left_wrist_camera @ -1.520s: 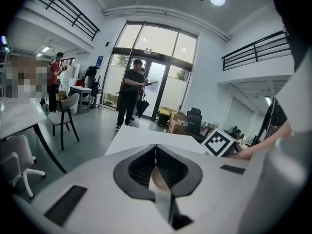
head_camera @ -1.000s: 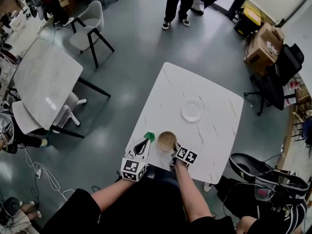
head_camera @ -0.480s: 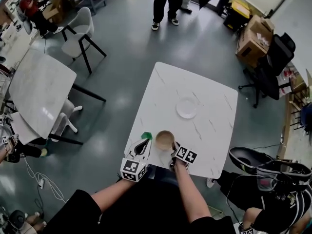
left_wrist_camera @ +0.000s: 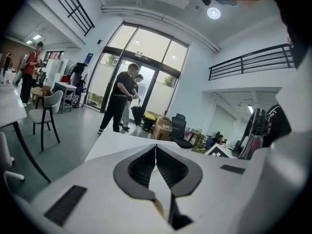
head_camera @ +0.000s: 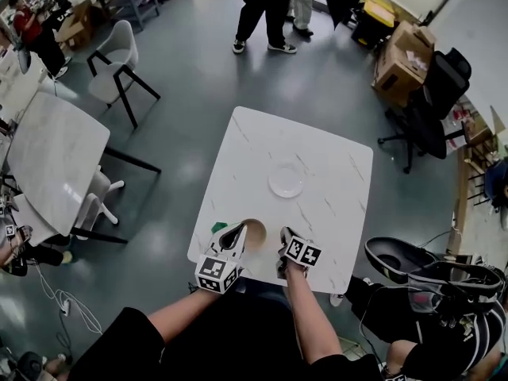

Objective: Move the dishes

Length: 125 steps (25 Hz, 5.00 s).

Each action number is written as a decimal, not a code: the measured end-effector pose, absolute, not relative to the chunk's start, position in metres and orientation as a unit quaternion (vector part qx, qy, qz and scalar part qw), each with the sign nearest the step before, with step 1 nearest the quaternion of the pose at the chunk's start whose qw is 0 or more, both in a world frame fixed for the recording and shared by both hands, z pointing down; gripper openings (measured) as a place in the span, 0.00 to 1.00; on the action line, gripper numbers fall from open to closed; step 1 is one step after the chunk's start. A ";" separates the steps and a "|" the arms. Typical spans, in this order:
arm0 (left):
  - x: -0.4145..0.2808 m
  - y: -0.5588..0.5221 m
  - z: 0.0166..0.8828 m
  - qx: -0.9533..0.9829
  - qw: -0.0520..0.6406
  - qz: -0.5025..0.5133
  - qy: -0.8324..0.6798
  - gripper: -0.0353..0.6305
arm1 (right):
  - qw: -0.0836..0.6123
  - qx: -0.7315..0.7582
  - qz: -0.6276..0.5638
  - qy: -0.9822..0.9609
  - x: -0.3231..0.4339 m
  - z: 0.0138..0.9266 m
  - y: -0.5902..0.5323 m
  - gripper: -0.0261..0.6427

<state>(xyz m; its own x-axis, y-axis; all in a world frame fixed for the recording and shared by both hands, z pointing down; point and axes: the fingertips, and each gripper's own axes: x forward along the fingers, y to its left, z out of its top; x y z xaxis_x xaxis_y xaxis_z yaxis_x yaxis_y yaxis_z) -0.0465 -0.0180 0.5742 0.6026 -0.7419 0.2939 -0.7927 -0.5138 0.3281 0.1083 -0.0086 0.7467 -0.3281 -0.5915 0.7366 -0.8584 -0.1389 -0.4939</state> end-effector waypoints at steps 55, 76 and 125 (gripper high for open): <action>0.061 -0.211 0.826 0.762 0.393 0.277 -0.433 0.28 | 0.114 0.478 0.549 -0.676 0.194 0.826 -0.195 0.22; 0.067 -0.205 0.807 0.776 0.377 0.287 -0.416 0.17 | 0.127 0.518 0.535 -0.655 0.203 0.817 -0.174 0.13; 0.098 0.034 0.812 0.739 0.382 0.364 -0.418 0.16 | 0.221 0.455 0.553 -0.662 0.233 0.822 0.071 0.13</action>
